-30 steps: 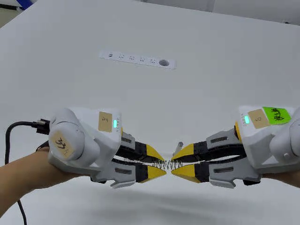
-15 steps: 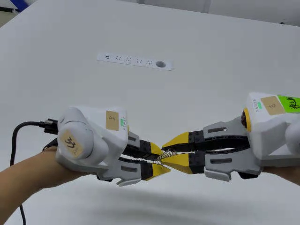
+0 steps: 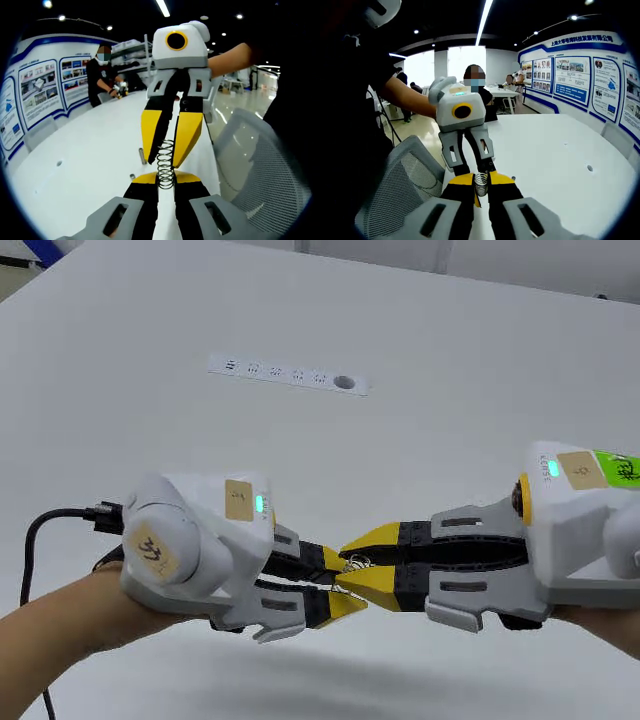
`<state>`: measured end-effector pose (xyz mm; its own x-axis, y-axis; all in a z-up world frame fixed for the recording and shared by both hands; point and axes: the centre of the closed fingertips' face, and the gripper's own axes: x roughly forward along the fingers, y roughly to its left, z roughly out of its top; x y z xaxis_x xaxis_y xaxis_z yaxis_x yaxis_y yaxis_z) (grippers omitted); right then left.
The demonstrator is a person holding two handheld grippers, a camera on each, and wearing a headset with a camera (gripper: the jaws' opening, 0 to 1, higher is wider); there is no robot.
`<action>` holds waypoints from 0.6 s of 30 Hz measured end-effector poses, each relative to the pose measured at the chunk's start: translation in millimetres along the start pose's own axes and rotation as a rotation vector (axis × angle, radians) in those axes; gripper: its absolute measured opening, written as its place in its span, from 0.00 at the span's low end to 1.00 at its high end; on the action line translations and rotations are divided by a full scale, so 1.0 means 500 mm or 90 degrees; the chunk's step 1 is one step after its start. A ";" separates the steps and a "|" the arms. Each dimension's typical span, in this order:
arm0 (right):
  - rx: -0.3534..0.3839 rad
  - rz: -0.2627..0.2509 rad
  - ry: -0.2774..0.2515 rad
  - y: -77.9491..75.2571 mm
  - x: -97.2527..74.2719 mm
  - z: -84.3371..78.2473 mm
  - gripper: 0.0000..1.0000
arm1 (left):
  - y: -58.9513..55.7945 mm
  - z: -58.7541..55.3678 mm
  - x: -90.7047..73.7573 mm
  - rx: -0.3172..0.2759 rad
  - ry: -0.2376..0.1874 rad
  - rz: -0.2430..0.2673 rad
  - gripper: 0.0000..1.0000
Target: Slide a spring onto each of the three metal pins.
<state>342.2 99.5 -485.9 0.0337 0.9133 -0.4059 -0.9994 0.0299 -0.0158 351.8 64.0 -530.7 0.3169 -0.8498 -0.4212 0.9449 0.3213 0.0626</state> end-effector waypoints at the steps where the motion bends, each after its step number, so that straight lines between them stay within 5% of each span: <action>1: 0.000 -0.003 -0.001 0.000 0.000 0.000 0.10 | 0.001 0.000 -0.002 0.000 -0.002 0.002 0.10; 5: -0.004 -0.010 -0.002 -0.001 0.003 0.002 0.10 | 0.002 -0.002 -0.004 -0.015 0.000 0.006 0.12; 9: -0.002 -0.024 -0.013 -0.012 -0.002 0.012 0.10 | 0.004 -0.011 -0.007 -0.011 0.009 0.015 0.30; 18: -0.005 -0.060 -0.006 -0.049 -0.032 0.006 0.10 | 0.016 -0.010 -0.026 -0.041 -0.024 0.039 0.42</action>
<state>366.1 85.3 -476.1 0.1276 0.9101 -0.3942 -0.9918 0.1129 -0.0606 354.8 79.7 -529.0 0.3779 -0.8422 -0.3845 0.9167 0.3985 0.0281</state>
